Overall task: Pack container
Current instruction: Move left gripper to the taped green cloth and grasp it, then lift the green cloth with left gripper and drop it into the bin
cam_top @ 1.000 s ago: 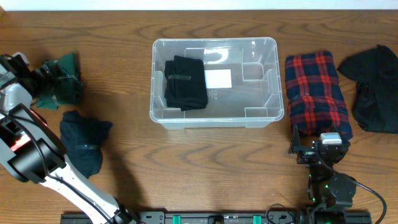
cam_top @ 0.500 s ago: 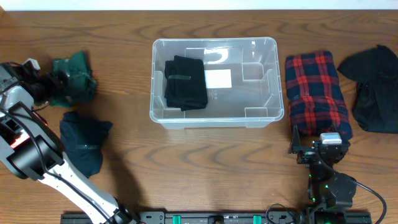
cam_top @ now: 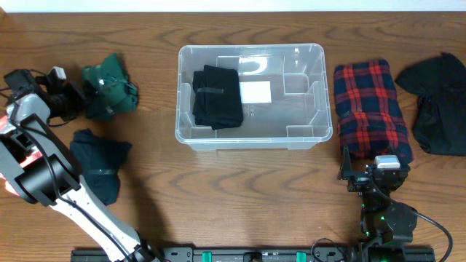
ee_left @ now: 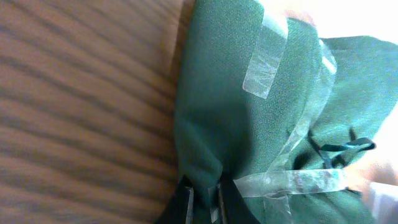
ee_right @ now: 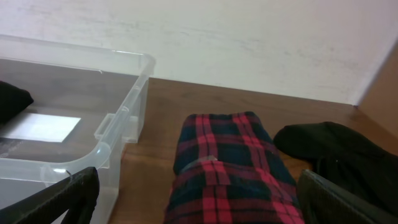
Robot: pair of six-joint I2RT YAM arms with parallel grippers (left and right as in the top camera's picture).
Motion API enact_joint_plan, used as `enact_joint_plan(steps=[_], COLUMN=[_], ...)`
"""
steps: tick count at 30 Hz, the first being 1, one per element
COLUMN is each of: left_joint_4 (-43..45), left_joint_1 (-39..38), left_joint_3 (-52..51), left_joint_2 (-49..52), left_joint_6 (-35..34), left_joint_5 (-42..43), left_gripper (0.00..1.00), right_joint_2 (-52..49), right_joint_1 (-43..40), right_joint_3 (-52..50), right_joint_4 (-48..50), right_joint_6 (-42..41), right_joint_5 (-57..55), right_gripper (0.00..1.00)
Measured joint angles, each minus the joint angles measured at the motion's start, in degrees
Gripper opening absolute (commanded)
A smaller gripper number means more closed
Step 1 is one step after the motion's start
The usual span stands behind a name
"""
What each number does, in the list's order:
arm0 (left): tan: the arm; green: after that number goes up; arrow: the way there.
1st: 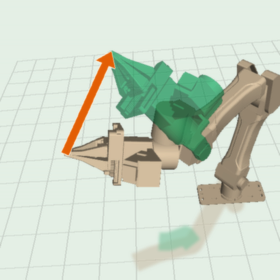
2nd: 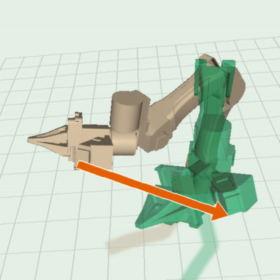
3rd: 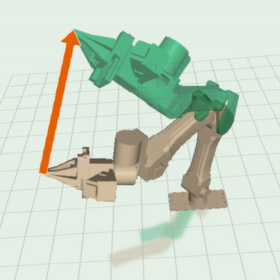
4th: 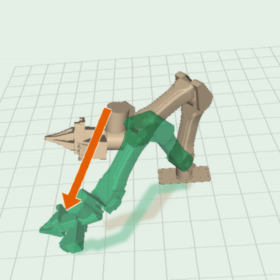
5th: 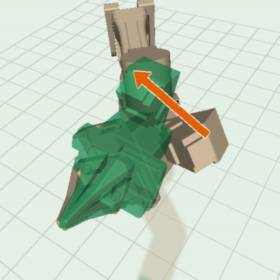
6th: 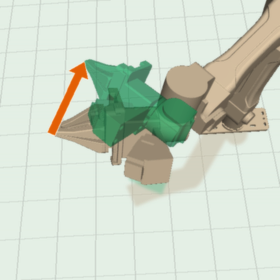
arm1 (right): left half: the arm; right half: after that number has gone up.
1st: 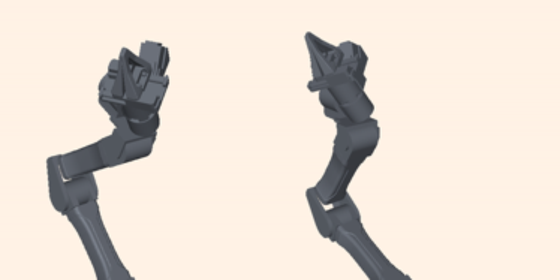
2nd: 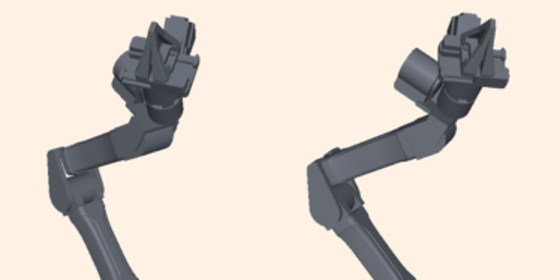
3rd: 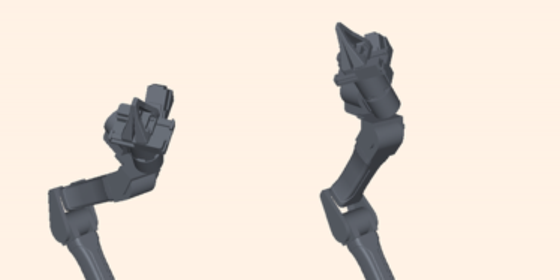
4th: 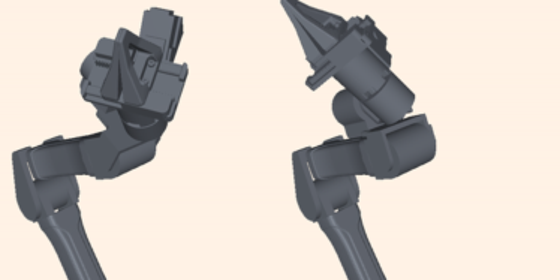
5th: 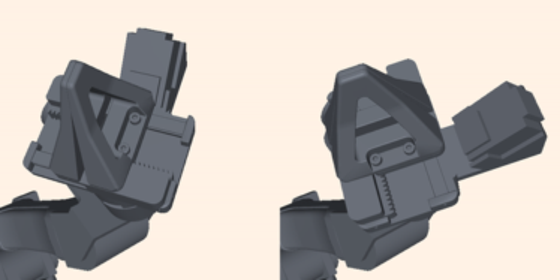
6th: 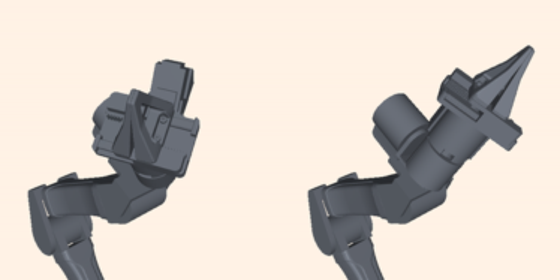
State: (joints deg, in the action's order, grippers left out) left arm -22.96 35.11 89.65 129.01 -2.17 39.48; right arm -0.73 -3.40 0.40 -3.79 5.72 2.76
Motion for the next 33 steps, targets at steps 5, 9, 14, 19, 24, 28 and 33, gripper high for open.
enact_joint_plan(steps=[5,9,14,19,24,28,33], left_joint_4=[-0.1,-0.2,-0.1,0.0,0.0,0.0,-0.9], left_joint_1=[-1.1,-1.8,-2.9,-4.4,-9.6,-16.6,-26.5], left_joint_3=[0.1,0.1,0.2,0.7,1.2,1.2,1.2], left_joint_2=[-0.3,-3.0,-13.1,-23.4,-30.5,-33.3,-33.8], left_joint_6=[-4.3,-8.1,-12.2,-16.1,-20.1,-23.5,-26.4], left_joint_5=[5.2,8.1,9.6,10.2,11.5,11.9,12.2], left_gripper=[0.06,0.06,0.06,0.06,0.06,0.06,0.06], right_joint_2=[0.0,0.0,0.0,0.0,0.0,0.0,0.0], right_joint_1=[0.0,0.0,0.0,0.0,0.0,0.0,0.0], right_joint_3=[0.0,0.0,0.0,0.0,0.0,0.0,0.0], right_joint_4=[0.0,0.0,0.0,0.0,0.0,0.0,0.0], right_joint_6=[0.0,0.0,0.0,0.0,0.0,0.0,0.0], right_joint_5=[0.0,0.0,0.0,0.0,0.0,0.0,0.0], right_gripper=[0.99,0.99,0.99,0.99,0.99,0.99,0.99])
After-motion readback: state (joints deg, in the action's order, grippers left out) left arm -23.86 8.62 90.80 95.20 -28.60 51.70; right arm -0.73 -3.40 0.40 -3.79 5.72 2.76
